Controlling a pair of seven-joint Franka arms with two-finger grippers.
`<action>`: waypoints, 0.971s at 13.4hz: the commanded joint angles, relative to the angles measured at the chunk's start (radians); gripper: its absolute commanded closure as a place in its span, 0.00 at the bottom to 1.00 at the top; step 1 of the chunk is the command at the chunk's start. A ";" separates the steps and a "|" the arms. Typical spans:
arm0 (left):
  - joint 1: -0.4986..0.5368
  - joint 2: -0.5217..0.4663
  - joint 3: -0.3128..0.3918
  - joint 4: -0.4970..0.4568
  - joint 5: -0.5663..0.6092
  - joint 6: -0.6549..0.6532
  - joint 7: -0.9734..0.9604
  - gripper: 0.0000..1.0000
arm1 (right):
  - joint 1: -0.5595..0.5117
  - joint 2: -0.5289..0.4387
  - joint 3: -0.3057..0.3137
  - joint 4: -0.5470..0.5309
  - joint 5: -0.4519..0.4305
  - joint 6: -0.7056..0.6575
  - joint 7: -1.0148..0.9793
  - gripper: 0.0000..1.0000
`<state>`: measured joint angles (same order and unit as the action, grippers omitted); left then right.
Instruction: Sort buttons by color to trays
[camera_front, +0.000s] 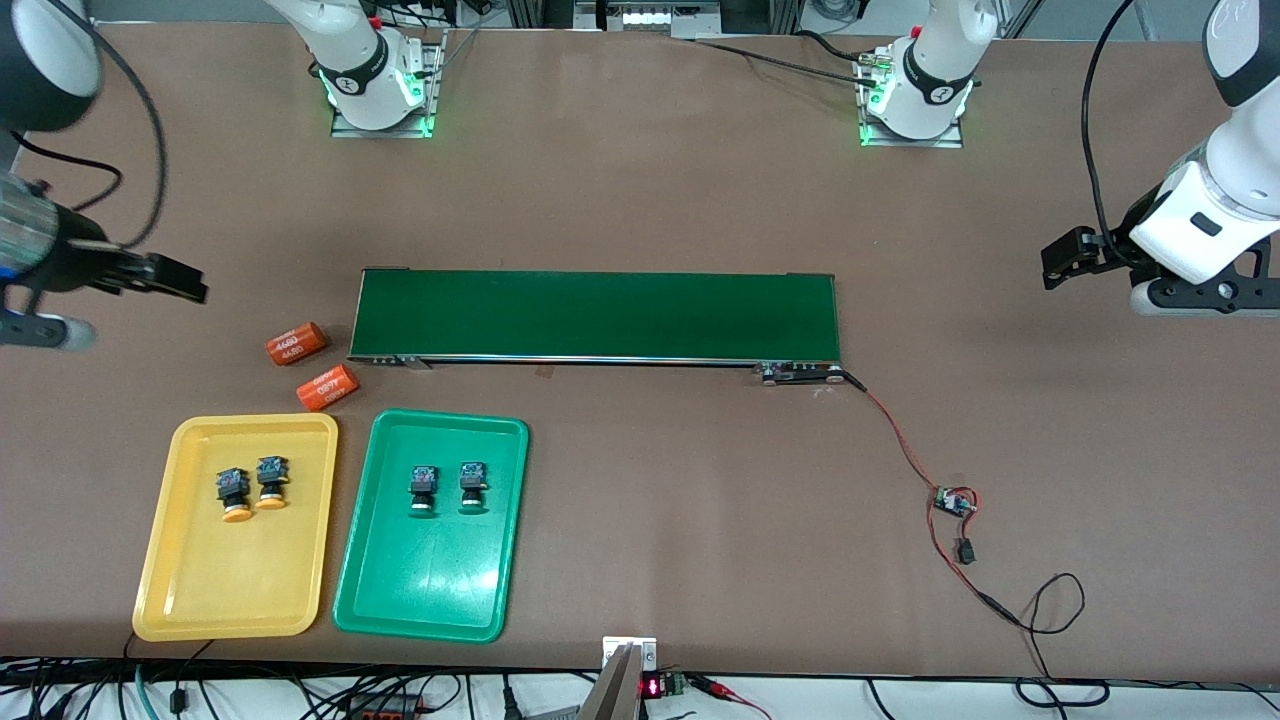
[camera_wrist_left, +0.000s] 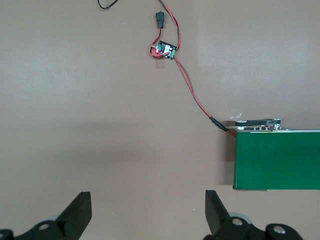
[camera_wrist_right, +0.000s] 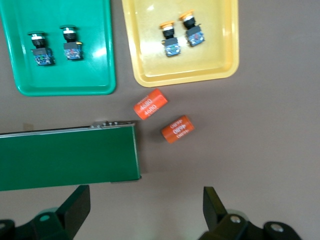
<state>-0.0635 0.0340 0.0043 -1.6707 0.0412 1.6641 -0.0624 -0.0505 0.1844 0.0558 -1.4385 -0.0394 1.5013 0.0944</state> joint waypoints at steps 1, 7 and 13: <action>0.001 -0.013 0.000 0.002 0.019 -0.012 0.012 0.00 | -0.041 -0.019 -0.005 -0.040 0.013 0.000 -0.109 0.00; 0.001 -0.013 0.000 0.002 0.019 -0.012 0.013 0.00 | -0.055 -0.034 -0.007 -0.051 0.012 -0.053 -0.111 0.00; 0.001 -0.013 0.000 0.002 0.019 -0.014 0.013 0.00 | -0.051 -0.033 -0.005 -0.046 0.013 -0.078 -0.066 0.00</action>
<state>-0.0635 0.0340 0.0043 -1.6707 0.0412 1.6641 -0.0624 -0.0985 0.1736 0.0470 -1.4714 -0.0394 1.4398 0.0005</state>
